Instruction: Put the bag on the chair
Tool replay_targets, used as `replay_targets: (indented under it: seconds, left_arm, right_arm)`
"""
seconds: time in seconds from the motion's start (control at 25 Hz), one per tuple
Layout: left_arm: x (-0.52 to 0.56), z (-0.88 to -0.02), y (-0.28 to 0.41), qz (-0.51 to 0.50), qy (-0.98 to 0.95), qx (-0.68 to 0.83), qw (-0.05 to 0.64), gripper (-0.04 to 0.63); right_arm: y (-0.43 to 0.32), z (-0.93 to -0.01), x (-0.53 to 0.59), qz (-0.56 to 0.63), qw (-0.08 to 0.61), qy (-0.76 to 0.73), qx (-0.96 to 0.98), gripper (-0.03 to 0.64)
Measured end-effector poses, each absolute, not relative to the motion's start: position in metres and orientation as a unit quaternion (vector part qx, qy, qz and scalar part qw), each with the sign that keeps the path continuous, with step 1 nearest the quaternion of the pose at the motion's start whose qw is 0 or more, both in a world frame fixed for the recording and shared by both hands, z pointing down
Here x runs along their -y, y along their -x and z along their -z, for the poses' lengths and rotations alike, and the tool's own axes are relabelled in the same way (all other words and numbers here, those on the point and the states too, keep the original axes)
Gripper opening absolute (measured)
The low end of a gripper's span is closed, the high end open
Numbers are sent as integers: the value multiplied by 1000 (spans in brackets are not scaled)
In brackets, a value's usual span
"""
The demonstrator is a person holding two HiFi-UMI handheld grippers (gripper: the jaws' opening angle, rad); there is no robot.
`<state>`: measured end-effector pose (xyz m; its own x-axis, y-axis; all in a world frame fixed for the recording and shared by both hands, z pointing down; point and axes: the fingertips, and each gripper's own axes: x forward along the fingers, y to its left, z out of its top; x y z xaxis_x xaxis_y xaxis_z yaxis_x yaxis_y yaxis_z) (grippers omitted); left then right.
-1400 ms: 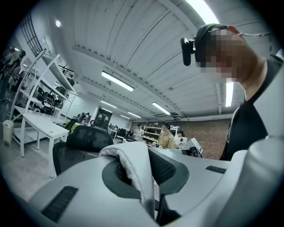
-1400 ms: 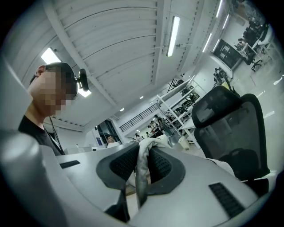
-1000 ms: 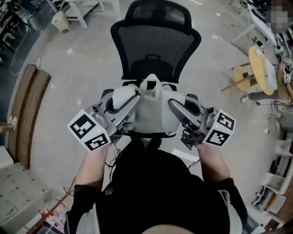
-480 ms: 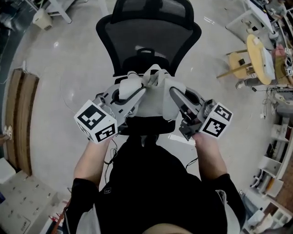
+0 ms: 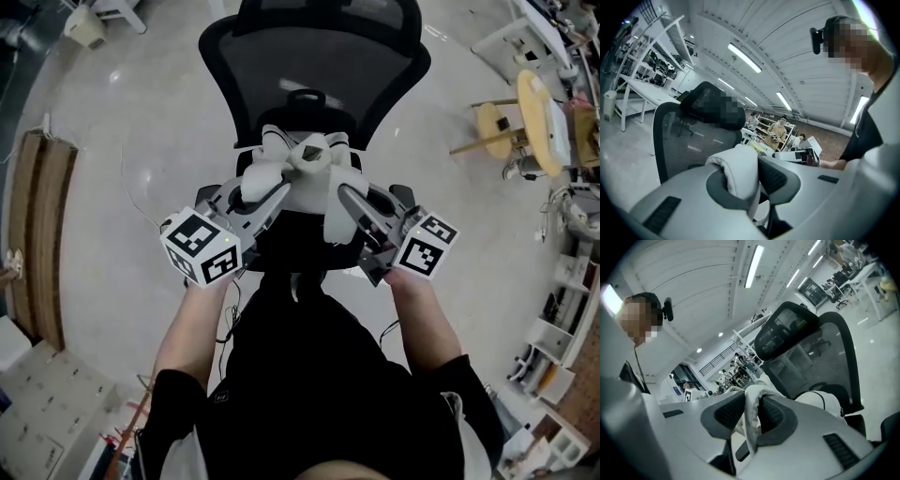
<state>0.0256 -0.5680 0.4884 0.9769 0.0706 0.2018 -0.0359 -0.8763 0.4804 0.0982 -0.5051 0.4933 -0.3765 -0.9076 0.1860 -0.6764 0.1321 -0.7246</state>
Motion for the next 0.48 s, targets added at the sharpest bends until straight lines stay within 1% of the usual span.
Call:
replay_targets:
  seconds: [0.08, 0.16, 0.28, 0.36, 0.48]
  left_arm:
    - [565, -493, -25, -112, -964, -15, 241, 76]
    - [560, -502, -24, -128, -964, -23, 233, 92]
    - [550, -524, -18, -165, -961, -36, 218, 137]
    - [546, -538, -7, -190, -958, -26, 212, 176]
    - [551, -553, 15, -211, -956, 13, 202, 238]
  right_arm:
    - [-98, -499, 503, 377, 141, 536, -742, 97]
    - [-99, -505, 499, 387, 155, 530, -738, 107]
    - [-104, -517, 489, 406, 178, 534, -720, 120]
    - [-107, -530, 477, 417, 173, 544, -707, 146]
    - [-115, -552, 454, 435, 147, 567, -683, 204]
